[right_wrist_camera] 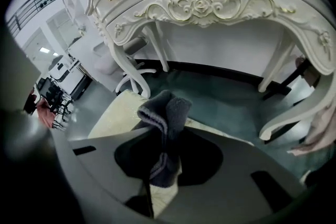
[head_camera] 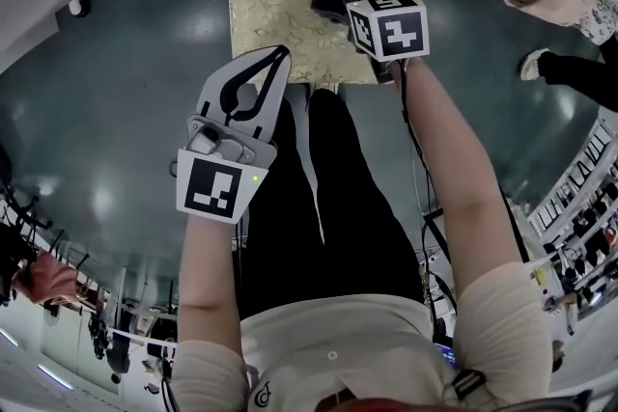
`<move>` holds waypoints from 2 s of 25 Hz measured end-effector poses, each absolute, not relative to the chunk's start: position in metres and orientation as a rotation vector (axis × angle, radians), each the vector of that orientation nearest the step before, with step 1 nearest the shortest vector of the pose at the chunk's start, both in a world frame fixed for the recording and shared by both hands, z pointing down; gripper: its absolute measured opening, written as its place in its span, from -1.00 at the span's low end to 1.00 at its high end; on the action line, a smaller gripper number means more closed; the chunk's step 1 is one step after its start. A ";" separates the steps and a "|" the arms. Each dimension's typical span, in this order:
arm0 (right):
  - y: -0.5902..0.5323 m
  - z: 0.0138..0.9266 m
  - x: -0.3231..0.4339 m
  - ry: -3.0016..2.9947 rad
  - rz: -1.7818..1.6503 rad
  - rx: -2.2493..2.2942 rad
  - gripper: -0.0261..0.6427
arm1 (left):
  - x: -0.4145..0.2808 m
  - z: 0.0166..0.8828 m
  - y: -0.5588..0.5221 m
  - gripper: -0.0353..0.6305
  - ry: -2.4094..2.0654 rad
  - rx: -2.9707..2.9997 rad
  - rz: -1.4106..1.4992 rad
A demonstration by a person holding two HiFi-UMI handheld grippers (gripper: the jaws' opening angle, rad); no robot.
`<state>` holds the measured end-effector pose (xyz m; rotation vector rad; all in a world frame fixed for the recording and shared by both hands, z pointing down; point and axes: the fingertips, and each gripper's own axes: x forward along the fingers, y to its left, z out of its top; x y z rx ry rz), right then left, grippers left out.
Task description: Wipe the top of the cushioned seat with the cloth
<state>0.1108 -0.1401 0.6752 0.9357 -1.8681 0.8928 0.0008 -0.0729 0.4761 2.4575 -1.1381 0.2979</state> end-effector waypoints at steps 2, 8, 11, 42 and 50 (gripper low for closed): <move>-0.140 0.675 0.126 -1.840 0.879 0.954 -0.67 | 0.005 0.476 -0.074 -0.85 -1.129 2.453 0.301; -0.138 0.675 0.167 -1.794 0.878 0.996 -0.67 | 0.033 0.476 -0.083 -0.85 -1.106 2.456 0.268; -0.138 0.675 0.192 -1.774 0.872 1.015 -0.67 | 0.056 0.476 -0.085 -0.85 -1.074 2.468 0.258; -0.078 0.611 0.115 -1.845 0.915 1.028 -0.68 | 0.007 0.478 -0.027 -0.85 -1.060 2.472 0.267; -0.041 0.633 -0.005 -1.894 0.939 0.846 -0.68 | -0.079 0.488 0.004 -0.85 -1.142 2.420 0.323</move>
